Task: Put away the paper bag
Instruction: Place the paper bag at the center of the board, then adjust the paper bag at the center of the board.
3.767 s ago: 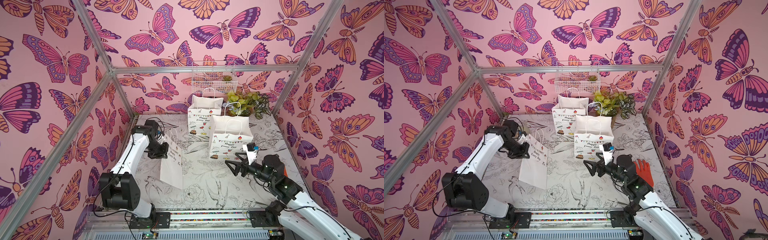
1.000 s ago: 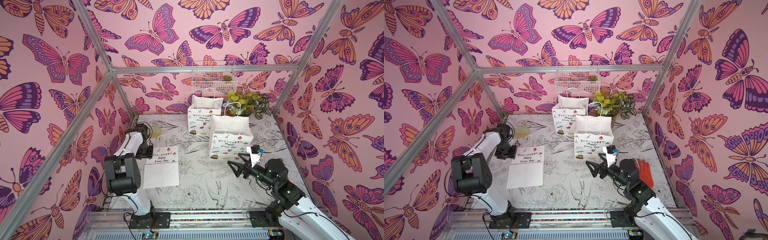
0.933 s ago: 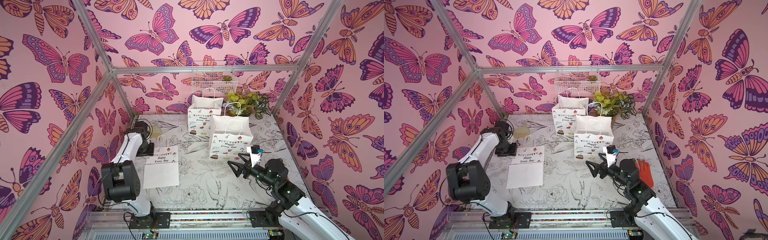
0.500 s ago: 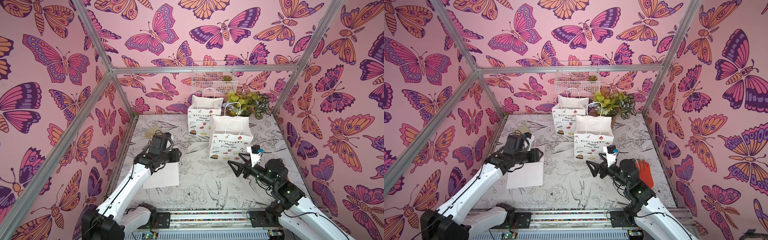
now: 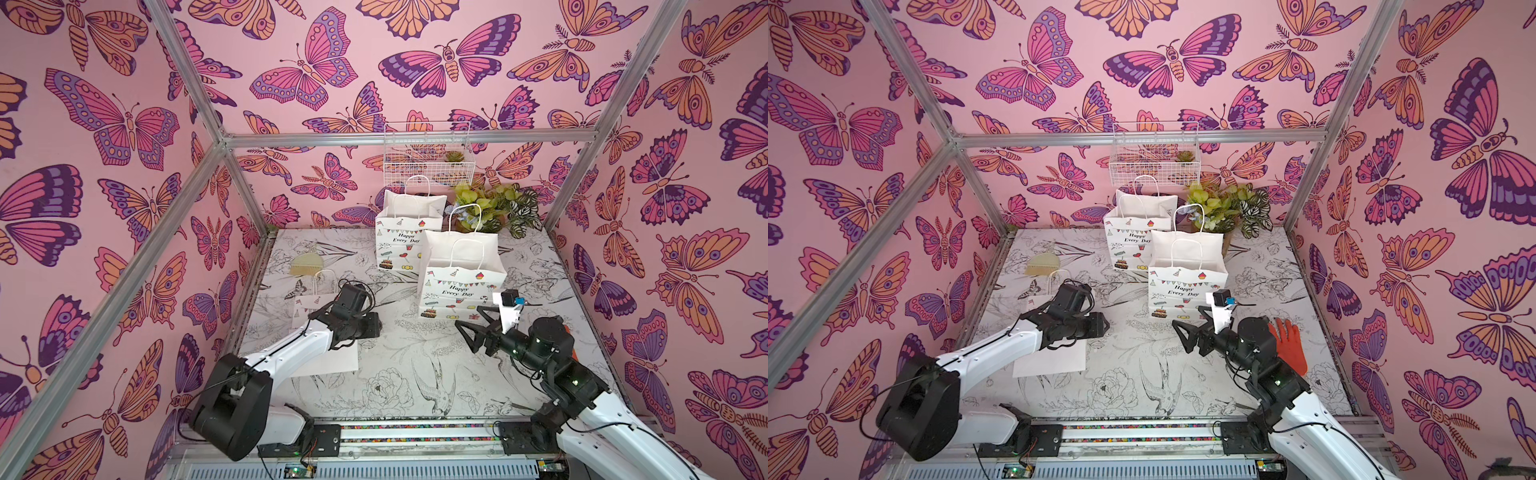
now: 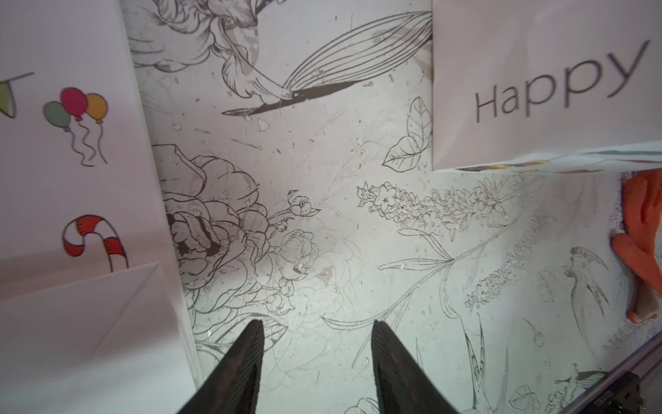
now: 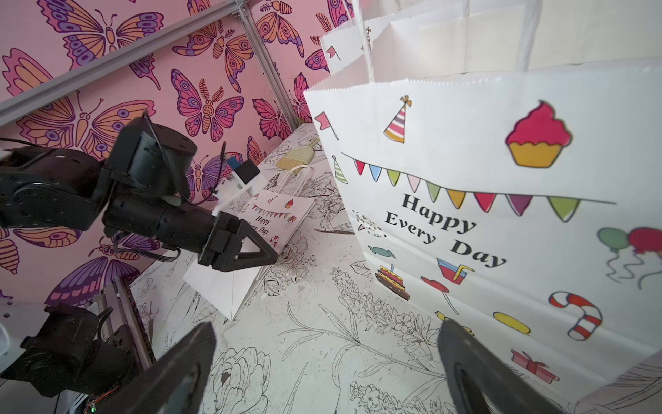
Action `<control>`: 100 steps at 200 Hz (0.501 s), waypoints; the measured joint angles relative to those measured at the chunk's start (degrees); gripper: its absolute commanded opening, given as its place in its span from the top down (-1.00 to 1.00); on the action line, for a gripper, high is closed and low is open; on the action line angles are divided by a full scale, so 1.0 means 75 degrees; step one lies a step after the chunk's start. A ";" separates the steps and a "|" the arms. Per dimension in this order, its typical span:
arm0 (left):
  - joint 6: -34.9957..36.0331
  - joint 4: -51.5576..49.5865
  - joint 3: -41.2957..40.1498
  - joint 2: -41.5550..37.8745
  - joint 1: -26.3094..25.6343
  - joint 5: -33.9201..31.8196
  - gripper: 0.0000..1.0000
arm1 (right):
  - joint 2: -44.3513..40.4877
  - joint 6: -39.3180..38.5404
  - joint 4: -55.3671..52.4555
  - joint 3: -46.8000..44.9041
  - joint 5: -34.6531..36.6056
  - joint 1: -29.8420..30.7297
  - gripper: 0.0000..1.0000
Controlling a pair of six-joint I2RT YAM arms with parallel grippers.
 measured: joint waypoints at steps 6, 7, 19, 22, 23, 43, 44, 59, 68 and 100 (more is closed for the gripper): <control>-0.0003 0.0128 -0.0087 0.0117 0.0000 -0.0006 -0.04 | 0.0000 0.0000 0.0000 0.0000 0.0000 0.0000 -0.98; -0.0003 0.0143 -0.0099 0.0125 0.0000 -0.0006 -0.04 | 0.0000 0.0000 0.0000 0.0000 0.0000 0.0000 -0.98; -0.0006 0.0347 -0.0353 0.0201 0.0000 -0.0044 -0.03 | -0.0003 0.0000 0.0000 0.0000 0.0000 0.0000 -0.98; -0.0006 0.0367 -0.0414 0.0201 0.0000 -0.0070 -0.03 | -0.0003 0.0000 0.0000 0.0000 0.0000 0.0000 -0.98; -0.0006 0.0382 -0.0446 0.0201 0.0000 -0.0073 -0.03 | -0.0003 0.0000 0.0000 0.0000 0.0000 0.0000 -0.98; -0.0006 0.0493 -0.0764 0.0201 0.0000 -0.0245 -0.03 | -0.0006 0.0000 -0.0003 0.0000 0.0000 0.0000 -0.98; -0.0003 0.0493 -0.0769 0.0201 0.0000 -0.0254 -0.03 | -0.0006 0.0000 -0.0003 0.0000 0.0000 0.0000 -0.98; -0.0003 0.0560 -0.0924 0.0201 0.0003 -0.0388 -0.03 | -0.0006 0.0000 0.0000 0.0000 0.0000 0.0000 -0.98; 0.0003 0.0641 -0.1014 0.0198 0.0003 -0.0446 -0.03 | -0.0009 0.0000 -0.0003 0.0000 0.0000 0.0000 -0.98; 0.0029 0.1110 -0.1294 0.0076 0.0017 -0.0632 -0.02 | -0.0041 0.0000 -0.0003 0.0000 0.0006 0.0000 -0.98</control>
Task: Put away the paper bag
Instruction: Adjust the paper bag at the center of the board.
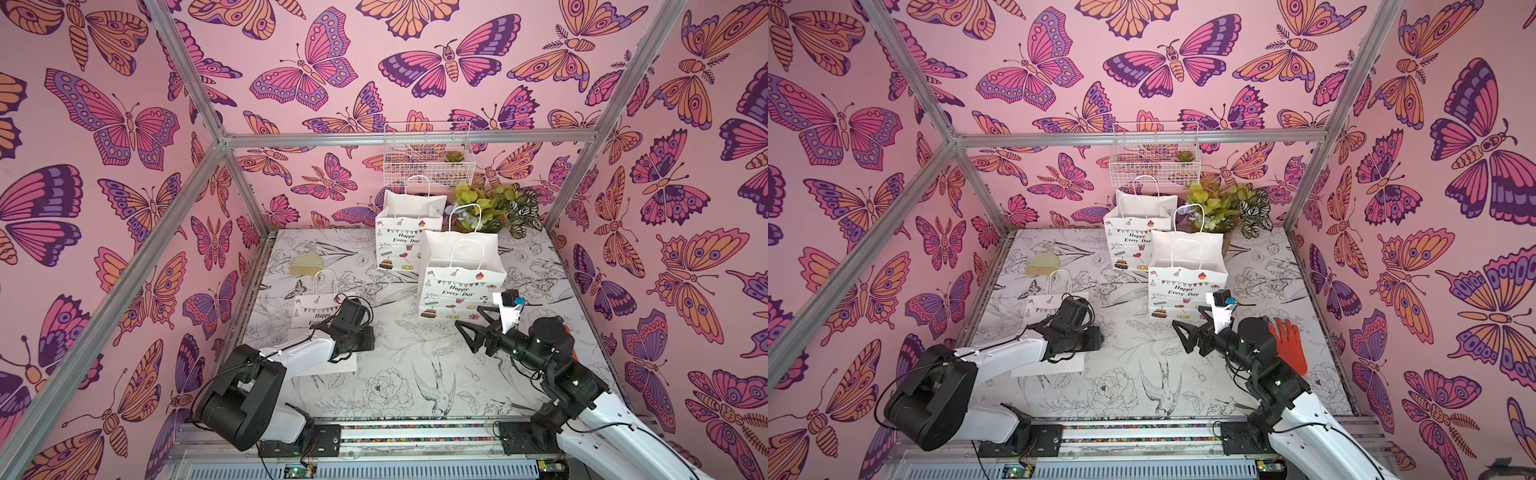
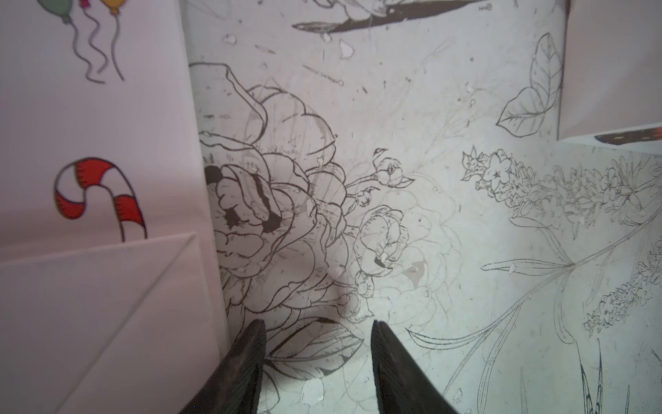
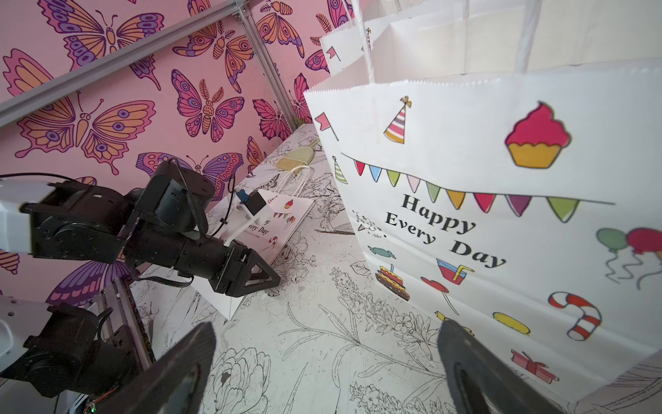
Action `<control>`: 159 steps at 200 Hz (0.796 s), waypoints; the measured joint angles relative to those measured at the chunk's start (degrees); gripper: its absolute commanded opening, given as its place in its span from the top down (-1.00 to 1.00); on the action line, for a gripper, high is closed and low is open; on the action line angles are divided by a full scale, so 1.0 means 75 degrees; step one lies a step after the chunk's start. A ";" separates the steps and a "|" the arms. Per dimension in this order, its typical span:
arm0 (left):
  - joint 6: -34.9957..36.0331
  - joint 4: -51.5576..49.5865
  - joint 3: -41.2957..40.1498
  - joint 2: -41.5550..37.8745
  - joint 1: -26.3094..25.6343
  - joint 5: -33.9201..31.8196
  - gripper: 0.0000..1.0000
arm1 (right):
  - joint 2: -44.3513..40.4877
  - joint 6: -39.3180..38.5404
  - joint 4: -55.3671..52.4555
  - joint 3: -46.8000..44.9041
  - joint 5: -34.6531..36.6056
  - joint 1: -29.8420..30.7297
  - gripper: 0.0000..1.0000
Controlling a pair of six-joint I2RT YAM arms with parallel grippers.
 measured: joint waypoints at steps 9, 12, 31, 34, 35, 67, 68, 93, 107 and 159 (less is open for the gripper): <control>0.0000 0.0102 -0.0079 -0.0052 0.0006 -0.0012 -0.02 | -0.0020 0.0000 0.0003 0.0000 0.0006 0.0000 -0.98; 0.0000 0.0131 -0.0099 -0.0064 0.0012 -0.0012 -0.02 | -0.0026 0.0000 0.0003 0.0000 0.0009 0.0000 -0.98; -0.0003 0.0221 -0.0172 -0.0117 0.0090 -0.0047 -0.02 | -0.0032 0.0000 0.0000 0.0000 0.0020 0.0000 -0.98; -0.0003 0.0227 -0.0181 -0.0122 0.0105 -0.0052 -0.02 | -0.0032 0.0000 0.0000 0.0000 0.0020 0.0000 -0.98; 0.0000 0.0227 -0.0181 -0.0122 0.0108 -0.0055 -0.02 | -0.0032 0.0000 0.0000 0.0000 0.0020 0.0000 -0.98; -0.0061 0.0227 -0.0210 -0.0157 0.0268 -0.0122 -0.02 | -0.0070 0.0000 0.0000 0.0000 0.0023 0.0000 -0.98; -0.0067 0.0224 -0.0213 -0.0160 0.0274 -0.0128 -0.02 | -0.0070 0.0000 0.0000 0.0000 0.0023 0.0000 -0.98; -0.0184 0.0189 -0.0425 -0.0428 0.0297 -0.0219 -0.02 | -0.0102 0.0000 0.0000 0.0000 0.0023 0.0000 -0.98; -0.0236 0.0146 -0.0530 -0.0583 0.0297 -0.0248 -0.03 | -0.0102 0.0000 0.0000 0.0000 0.0023 0.0000 -0.98; -0.0015 -0.0125 -0.0341 -0.0845 0.0047 0.0184 -0.15 | -0.0085 -0.0012 -0.0525 0.0227 0.0373 0.0000 -0.98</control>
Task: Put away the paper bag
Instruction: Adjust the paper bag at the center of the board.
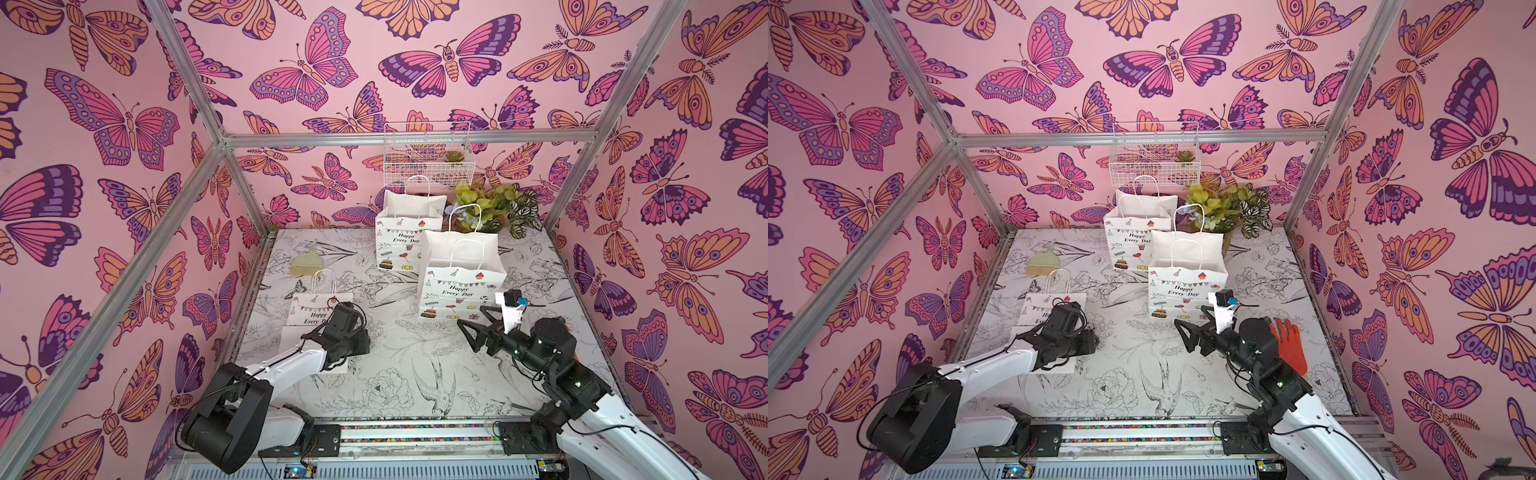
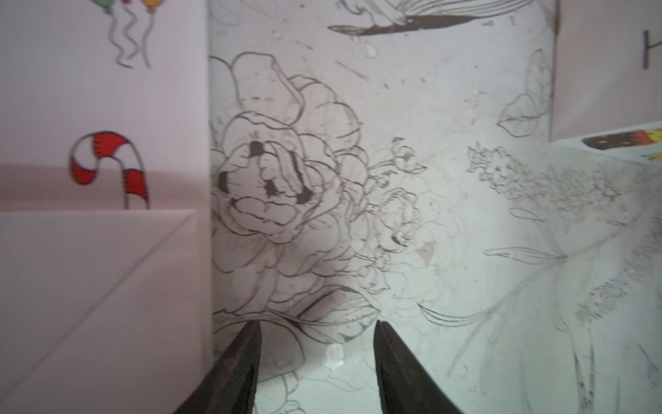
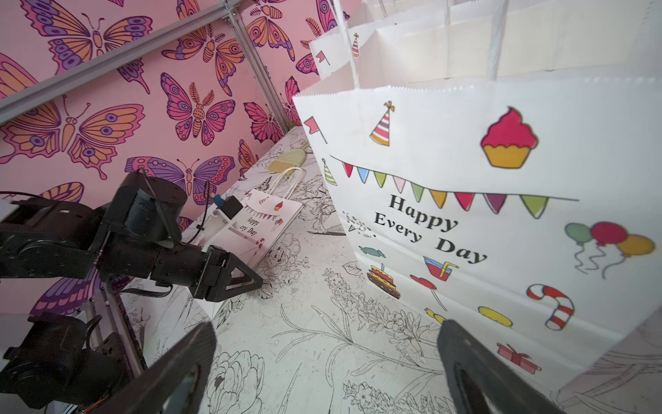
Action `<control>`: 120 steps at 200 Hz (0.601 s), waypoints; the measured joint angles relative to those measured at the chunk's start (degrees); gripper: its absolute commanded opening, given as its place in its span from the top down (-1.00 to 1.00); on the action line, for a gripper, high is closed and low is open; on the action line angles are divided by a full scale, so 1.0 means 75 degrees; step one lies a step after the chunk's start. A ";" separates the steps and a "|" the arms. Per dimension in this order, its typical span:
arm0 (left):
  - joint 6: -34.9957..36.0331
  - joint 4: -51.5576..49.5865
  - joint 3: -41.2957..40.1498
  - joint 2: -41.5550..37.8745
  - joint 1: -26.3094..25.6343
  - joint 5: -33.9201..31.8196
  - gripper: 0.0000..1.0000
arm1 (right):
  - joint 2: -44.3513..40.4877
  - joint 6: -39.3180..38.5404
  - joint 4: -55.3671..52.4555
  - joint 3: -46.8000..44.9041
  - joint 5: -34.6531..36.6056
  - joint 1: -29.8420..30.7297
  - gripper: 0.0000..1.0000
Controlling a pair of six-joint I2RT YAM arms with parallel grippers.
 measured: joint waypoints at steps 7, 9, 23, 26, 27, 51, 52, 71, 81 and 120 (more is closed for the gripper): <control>0.0105 -0.0076 0.0184 0.0000 -0.0090 0.0093 -0.17 | 0.0050 -0.0026 -0.0268 0.0219 0.0055 0.0000 -0.98; 0.0143 -0.0096 0.0233 0.0000 -0.0114 0.0108 -0.17 | 0.0067 -0.0044 -0.0341 0.0280 0.0079 0.0000 -0.98; 0.0332 -0.0111 0.0711 -0.0102 -0.0303 0.0192 -0.18 | 0.0210 -0.0128 -0.0895 0.0892 0.0251 0.0000 -0.98; 0.0364 -0.0099 0.0813 -0.0154 -0.0332 0.0204 -0.18 | 0.0236 -0.0152 -0.1000 0.1032 0.0297 0.0000 -0.98; 0.0376 -0.0096 0.0860 -0.0184 -0.0350 0.0213 -0.18 | 0.0248 -0.0169 -0.1058 0.1099 0.0326 0.0000 -0.98; 0.0595 0.0463 0.1568 -0.0755 -0.0481 0.0300 -0.26 | 0.0309 -0.0289 -0.1786 0.2002 0.0801 0.0000 -0.98; 0.0600 0.0487 0.1588 -0.0772 -0.0481 0.0303 -0.28 | 0.0309 -0.0294 -0.1836 0.2046 0.0845 0.0000 -0.98; 0.0813 0.1148 0.2165 -0.0956 -0.0481 0.0309 -0.68 | 0.0303 -0.0338 -0.2588 0.2582 0.1495 0.0000 -0.98; 0.0994 0.1495 0.2498 -0.0901 -0.0481 0.0312 -0.74 | 0.0303 -0.0423 -0.3022 0.2844 0.1836 0.0000 -0.98; 0.1378 0.2824 0.3212 -0.0347 -0.0481 0.0647 -0.80 | 0.0306 -0.0664 -0.4097 0.3529 0.2766 -0.0003 -0.98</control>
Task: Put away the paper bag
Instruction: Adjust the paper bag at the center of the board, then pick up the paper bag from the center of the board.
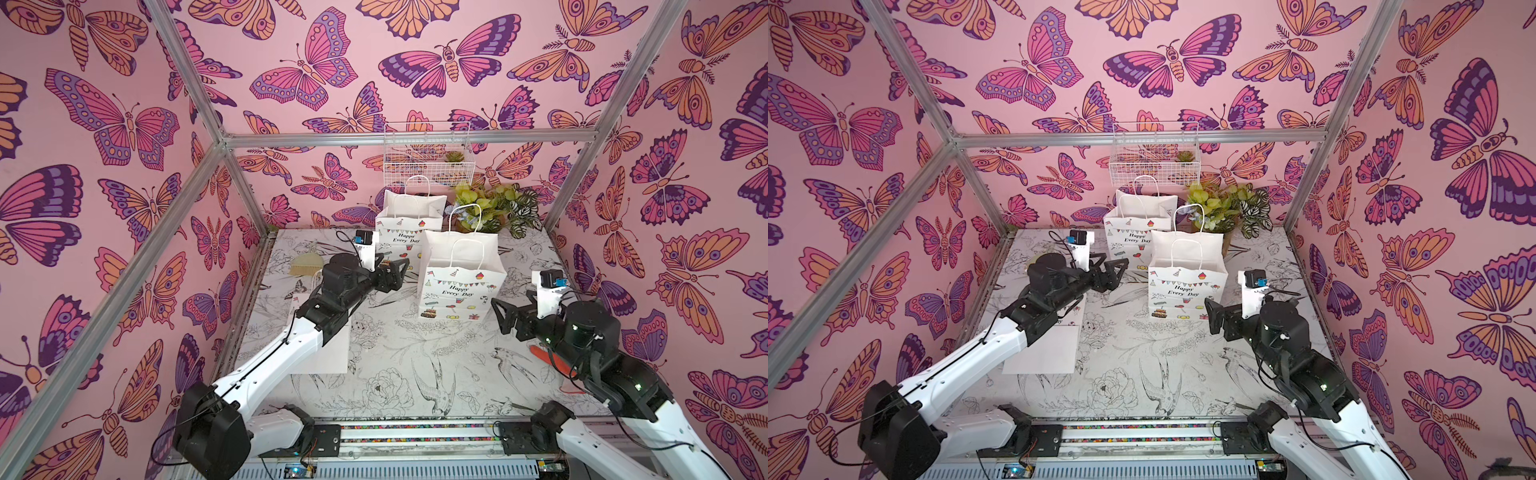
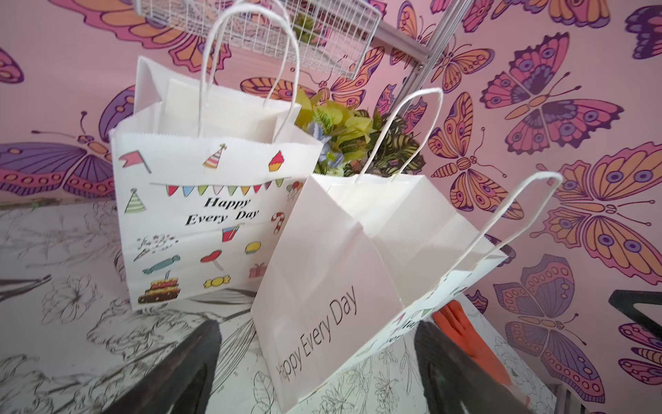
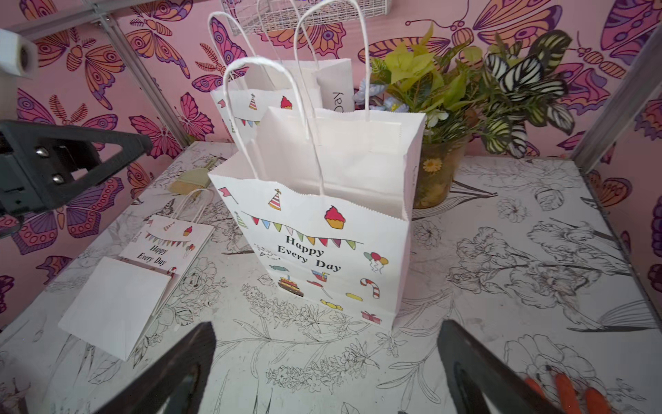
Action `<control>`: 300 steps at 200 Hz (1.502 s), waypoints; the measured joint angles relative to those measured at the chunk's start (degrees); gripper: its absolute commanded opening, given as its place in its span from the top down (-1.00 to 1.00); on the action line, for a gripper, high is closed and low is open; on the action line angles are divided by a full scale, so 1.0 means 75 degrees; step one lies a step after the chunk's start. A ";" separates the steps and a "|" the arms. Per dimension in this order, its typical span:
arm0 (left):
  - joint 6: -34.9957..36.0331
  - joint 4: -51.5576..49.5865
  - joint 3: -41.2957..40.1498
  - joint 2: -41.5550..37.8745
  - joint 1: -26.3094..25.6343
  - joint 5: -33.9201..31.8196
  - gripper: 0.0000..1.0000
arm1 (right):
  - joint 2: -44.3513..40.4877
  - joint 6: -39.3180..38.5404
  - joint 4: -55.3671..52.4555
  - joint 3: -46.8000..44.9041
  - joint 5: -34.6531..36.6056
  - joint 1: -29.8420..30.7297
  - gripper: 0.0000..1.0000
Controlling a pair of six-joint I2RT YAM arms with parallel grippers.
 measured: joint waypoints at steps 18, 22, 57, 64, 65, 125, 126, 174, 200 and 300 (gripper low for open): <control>0.0169 0.0460 -0.0233 0.0169 0.0000 0.0391 -0.85 | 0.0085 -0.0137 -0.0189 0.0157 0.0140 0.0000 -0.99; 0.0213 0.0527 -0.0321 0.0166 0.0000 0.0475 -0.85 | 0.0140 -0.0169 -0.0227 0.0207 0.0160 0.0000 -0.99; 0.0449 0.0813 -0.1303 -0.0388 0.0000 0.0988 -0.89 | 0.0702 -0.0568 -0.0233 0.0525 0.0283 0.0000 -0.99; 0.0501 0.0901 -0.1413 -0.0536 0.0000 0.1023 -0.90 | 0.0749 -0.0644 -0.0175 0.0498 0.0280 0.0000 -0.99; 0.0513 0.0915 -0.1434 -0.0568 0.0000 0.1029 -0.90 | 0.0752 -0.0653 -0.0169 0.0490 0.0283 0.0000 -0.99; 0.0734 0.1926 -0.1696 -0.0399 0.0000 0.1160 -0.90 | 0.0764 -0.0810 0.0743 -0.0414 -0.0198 -0.0871 -0.99; 0.0734 0.1926 -0.1696 -0.0388 0.0000 0.1169 -0.90 | 0.0769 -0.0810 0.0746 -0.0420 -0.0213 -0.0889 -0.99; 0.0726 0.2218 -0.1647 0.0297 -0.0023 0.1536 -0.95 | 0.1116 -0.0819 0.1463 -0.0641 -0.1521 -0.1786 -0.80; 0.0729 0.2296 -0.1501 0.0673 -0.0122 0.1684 -0.95 | 0.1734 -0.0979 0.1976 -0.0638 -0.2090 -0.1821 -0.62; 0.1052 0.2194 -0.0452 0.1816 -0.0816 0.1824 -0.84 | 0.2119 -0.0970 0.2690 -0.0647 -0.2763 -0.2696 -0.53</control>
